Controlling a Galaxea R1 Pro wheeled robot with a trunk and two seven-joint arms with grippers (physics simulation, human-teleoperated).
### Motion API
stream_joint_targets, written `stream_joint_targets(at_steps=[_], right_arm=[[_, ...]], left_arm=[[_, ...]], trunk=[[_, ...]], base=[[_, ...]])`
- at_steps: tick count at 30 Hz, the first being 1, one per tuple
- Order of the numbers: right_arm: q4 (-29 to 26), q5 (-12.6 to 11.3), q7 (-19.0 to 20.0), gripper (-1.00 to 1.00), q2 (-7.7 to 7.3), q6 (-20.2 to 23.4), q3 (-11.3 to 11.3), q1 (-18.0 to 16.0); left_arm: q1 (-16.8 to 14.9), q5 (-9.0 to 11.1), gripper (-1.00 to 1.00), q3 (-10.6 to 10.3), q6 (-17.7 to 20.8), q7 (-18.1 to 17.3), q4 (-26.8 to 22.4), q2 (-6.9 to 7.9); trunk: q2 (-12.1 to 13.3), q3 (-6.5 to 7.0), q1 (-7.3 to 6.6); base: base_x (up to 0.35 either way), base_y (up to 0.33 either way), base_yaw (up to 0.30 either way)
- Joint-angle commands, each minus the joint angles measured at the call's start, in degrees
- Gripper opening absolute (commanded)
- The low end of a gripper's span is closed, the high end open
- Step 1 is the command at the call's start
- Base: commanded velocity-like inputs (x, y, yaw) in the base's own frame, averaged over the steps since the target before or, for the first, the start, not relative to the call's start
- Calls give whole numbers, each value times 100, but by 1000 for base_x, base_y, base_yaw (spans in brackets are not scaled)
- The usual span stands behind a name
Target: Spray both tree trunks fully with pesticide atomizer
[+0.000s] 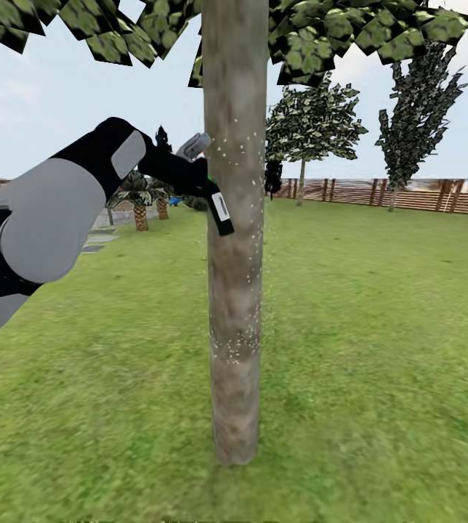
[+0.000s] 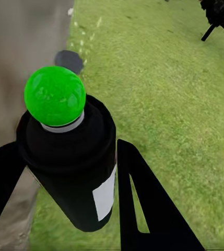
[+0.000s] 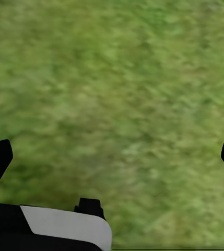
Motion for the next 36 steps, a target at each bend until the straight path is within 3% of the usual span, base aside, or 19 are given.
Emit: stream_joint_targets(at_steps=[1, 4, 8, 11, 13, 16, 17, 20, 24, 28, 31, 36], right_arm=[[0, 0, 0, 100, -1, 0, 0, 0], [0, 0, 0, 100, -1, 0, 0, 0], [0, 0, 0, 100, -1, 0, 0, 0], [0, 0, 0, 100, -2, 0, 0, 0], [0, 0, 0, 100, -2, 0, 0, 0], [0, 0, 0, 100, -3, 0, 0, 1], [0, 0, 0, 100, -3, 0, 0, 1], [0, 0, 0, 100, -2, 0, 0, 0], [0, 0, 0, 100, -4, 0, 0, 0], [0, 0, 0, 100, -1, 0, 0, 0], [0, 0, 0, 100, -2, 0, 0, 0], [0, 0, 0, 100, -2, 0, 0, 0]], left_arm=[[-1, 7, -100, 12, -3, -1, 1, -1], [-1, 7, -100, 12, -6, -1, 4, -6], [-1, -50, -100, -90, -34, 19, 419, 7], [-1, -385, -100, -177, -45, 32, 588, 4], [-1, -809, -100, -192, -49, 67, 614, 1], [-1, -1082, -100, -198, -52, 375, 592, 1], [-1, -1090, -100, -197, -55, 703, 579, 0], [-1, -1087, -100, -179, -60, 1045, 603, -13], [8, -1097, -100, -181, -103, 1109, 551, -10], [8, -1100, -100, -162, -95, 1173, -92, -1], [8, -1101, -100, 58, -72, 1183, -600, -1], [8, -1109, -100, 247, -61, 1177, -927, 10]], trunk=[[-1, 0, -10], [-1, 0, -10], [-1, 0, -10], [-1, 0, -10], [-1, 0, -10], [-1, 0, -10], [-1, 0, -10], [-1, 0, -10], [-1, 0, -10], [-1, 0, -10], [-1, 0, -10], [-1, 0, -10]], base=[[-226, 51, 0], [-189, 21, 0], [-152, 18, 0], [-114, 22, 0], [-26, 5, 0], [-8, 1, 0], [-2, 0, 0], [0, 0, 0], [0, 0, 0], [0, 0, 0], [0, 0, 0], [0, 0, 0]])
